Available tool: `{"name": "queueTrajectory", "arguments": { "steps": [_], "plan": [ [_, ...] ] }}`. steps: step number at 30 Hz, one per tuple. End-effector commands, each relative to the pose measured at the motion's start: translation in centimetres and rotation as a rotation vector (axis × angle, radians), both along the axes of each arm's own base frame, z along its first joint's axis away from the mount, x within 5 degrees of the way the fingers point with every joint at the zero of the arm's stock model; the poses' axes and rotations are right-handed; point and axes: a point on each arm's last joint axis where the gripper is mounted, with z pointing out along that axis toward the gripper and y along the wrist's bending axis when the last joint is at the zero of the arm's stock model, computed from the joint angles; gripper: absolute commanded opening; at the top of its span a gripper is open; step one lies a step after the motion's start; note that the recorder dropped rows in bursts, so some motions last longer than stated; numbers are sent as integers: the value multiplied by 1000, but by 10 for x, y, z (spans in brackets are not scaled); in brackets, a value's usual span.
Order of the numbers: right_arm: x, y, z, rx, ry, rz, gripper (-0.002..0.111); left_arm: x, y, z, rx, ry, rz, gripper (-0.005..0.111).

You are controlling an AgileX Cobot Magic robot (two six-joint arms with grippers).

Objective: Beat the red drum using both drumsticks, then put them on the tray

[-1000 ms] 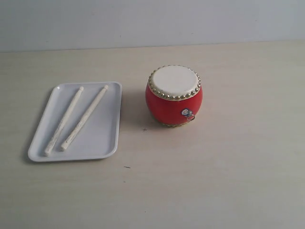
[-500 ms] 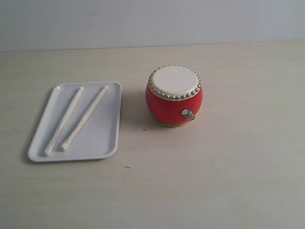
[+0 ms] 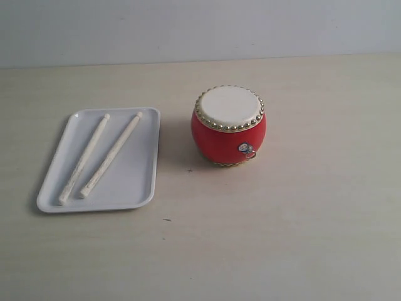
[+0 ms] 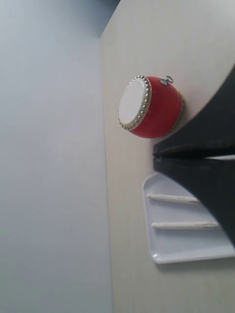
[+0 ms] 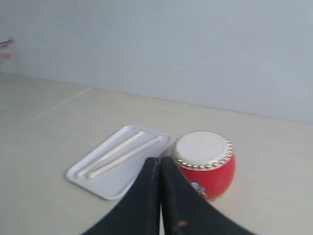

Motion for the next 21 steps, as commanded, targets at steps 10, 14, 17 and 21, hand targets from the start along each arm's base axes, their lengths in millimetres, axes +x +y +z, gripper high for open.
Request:
{"name": "queueTrajectory", "arguments": {
  "steps": [10,14,17,21],
  "plan": [
    [29,-13,-50,11,-122,-540,0,0,0,0,-10,-9,-8,0],
    [24,-16,-74,-34,-155,-557,0,0,0,0,-10,-9,-8,0],
    [19,-15,-91,-30,-234,-542,0,0,0,0,-10,-9,-8,0],
    [21,-11,-111,-43,-319,-504,0,0,0,0,-9,-7,-8,0]
  ]
}}
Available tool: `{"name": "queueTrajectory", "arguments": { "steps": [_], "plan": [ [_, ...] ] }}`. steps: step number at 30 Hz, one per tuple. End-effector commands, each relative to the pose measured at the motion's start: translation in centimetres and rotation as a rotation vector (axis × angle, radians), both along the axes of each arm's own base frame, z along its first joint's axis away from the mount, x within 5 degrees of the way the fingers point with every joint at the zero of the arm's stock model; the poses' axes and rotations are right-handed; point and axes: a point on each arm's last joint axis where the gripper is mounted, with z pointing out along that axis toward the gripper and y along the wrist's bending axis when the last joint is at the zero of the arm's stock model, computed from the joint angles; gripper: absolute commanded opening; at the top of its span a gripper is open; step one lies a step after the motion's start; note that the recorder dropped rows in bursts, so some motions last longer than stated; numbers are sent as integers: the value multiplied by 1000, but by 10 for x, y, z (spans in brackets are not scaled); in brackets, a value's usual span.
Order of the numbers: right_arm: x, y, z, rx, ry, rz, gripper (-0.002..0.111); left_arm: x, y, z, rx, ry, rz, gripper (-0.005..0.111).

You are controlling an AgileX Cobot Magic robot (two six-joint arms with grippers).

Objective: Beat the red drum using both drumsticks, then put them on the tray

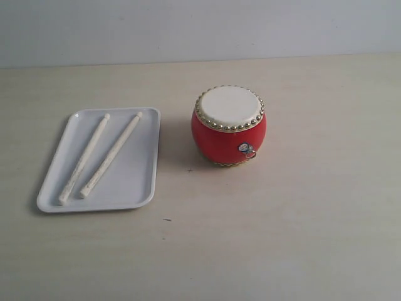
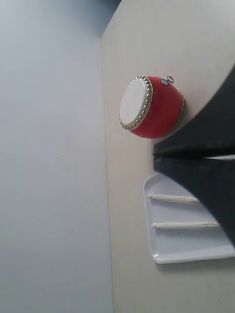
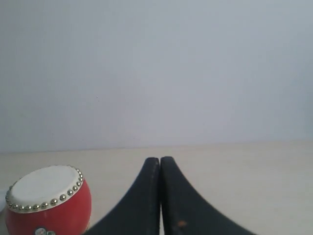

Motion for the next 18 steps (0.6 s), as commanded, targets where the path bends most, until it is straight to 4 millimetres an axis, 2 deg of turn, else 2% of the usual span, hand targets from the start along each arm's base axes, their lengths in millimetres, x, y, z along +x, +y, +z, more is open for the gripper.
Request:
{"name": "queueTrajectory", "arguments": {
  "steps": [1,3,6,18],
  "plan": [
    [3,4,-20,-49,-79,35,0,0,0,0,-7,-6,-8,0],
    [3,4,-21,-42,-67,30,0,0,0,0,-7,-6,-8,0],
    [4,-1,-30,-47,43,-25,0,0,0,0,-5,-7,-7,0],
    [4,0,-24,-34,-23,-22,0,0,0,0,-5,-7,-7,0]
  ]
}}
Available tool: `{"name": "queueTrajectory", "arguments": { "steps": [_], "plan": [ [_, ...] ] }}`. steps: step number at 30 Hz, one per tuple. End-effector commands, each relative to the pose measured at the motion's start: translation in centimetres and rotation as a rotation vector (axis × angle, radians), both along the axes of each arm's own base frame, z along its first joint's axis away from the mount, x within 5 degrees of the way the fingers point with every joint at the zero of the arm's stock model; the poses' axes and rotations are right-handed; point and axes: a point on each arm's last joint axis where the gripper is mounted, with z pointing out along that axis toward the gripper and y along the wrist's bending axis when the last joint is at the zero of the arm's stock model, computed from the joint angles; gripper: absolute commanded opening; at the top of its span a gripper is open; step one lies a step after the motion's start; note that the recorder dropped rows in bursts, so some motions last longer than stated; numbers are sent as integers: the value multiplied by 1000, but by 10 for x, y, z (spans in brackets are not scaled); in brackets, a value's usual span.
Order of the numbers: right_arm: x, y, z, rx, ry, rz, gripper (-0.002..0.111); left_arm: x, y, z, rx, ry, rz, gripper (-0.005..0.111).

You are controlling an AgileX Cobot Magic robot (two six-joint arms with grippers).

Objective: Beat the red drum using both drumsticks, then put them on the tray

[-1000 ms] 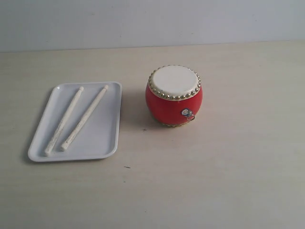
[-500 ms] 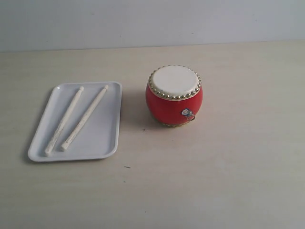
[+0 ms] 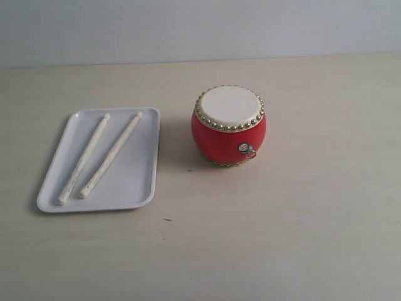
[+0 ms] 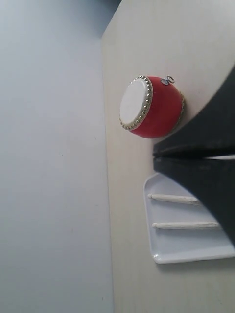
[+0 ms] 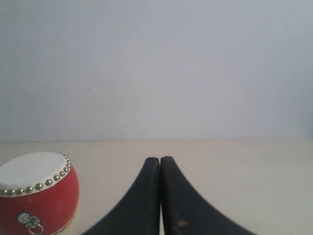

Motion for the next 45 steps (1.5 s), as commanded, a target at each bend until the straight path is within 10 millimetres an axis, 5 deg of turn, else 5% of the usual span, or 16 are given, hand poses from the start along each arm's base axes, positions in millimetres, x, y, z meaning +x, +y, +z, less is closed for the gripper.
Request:
{"name": "queueTrajectory", "arguments": {
  "steps": [1,45],
  "plan": [
    [0,0,1,3,-21,0,0,0,0,0,-5,-7,-7,0],
    [-1,2,-2,56,11,25,0,0,0,0,-5,-7,-7,0]
  ]
}}
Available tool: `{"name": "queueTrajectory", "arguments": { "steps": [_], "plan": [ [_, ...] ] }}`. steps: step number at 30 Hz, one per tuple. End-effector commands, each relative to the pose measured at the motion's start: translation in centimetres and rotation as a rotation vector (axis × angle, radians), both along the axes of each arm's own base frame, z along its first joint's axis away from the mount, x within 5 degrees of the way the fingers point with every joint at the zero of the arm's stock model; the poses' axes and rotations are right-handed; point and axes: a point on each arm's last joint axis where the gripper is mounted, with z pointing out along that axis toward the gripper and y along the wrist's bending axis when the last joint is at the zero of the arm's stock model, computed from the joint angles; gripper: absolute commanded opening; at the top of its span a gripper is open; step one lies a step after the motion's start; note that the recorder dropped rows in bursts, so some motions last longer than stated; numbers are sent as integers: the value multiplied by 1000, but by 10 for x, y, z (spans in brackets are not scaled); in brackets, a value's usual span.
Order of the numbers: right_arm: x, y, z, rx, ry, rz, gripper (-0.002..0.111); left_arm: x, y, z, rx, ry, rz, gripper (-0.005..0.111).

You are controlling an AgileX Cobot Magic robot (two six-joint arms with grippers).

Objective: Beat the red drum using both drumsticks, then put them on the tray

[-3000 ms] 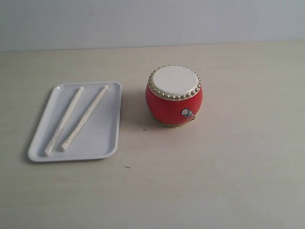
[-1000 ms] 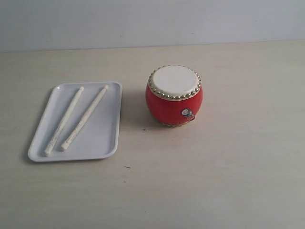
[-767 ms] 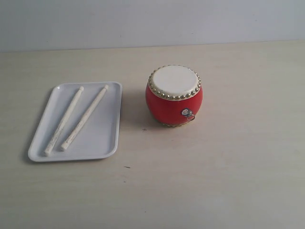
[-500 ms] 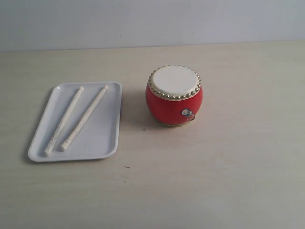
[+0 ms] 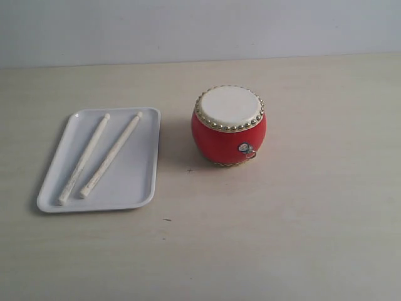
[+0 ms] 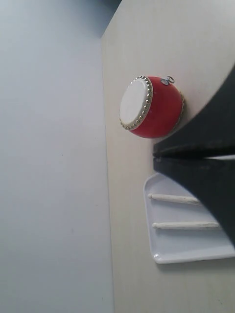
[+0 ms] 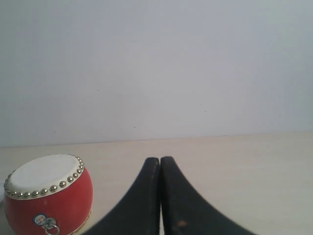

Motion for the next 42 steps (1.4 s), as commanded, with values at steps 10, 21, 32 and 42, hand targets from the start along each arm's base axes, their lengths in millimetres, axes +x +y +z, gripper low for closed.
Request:
{"name": "queueTrajectory", "arguments": {
  "steps": [10,21,32,42],
  "plan": [
    [0,0,-1,3,0,-6,0,12,10,-7,269,-164,210,0],
    [0,0,-1,3,0,-6,0,36,21,-77,246,-94,429,0],
    [0,0,-1,3,0,-6,0,36,21,-80,192,-50,453,0],
    [0,0,-1,3,0,-6,0,34,17,-91,225,62,393,0]
  ]
}}
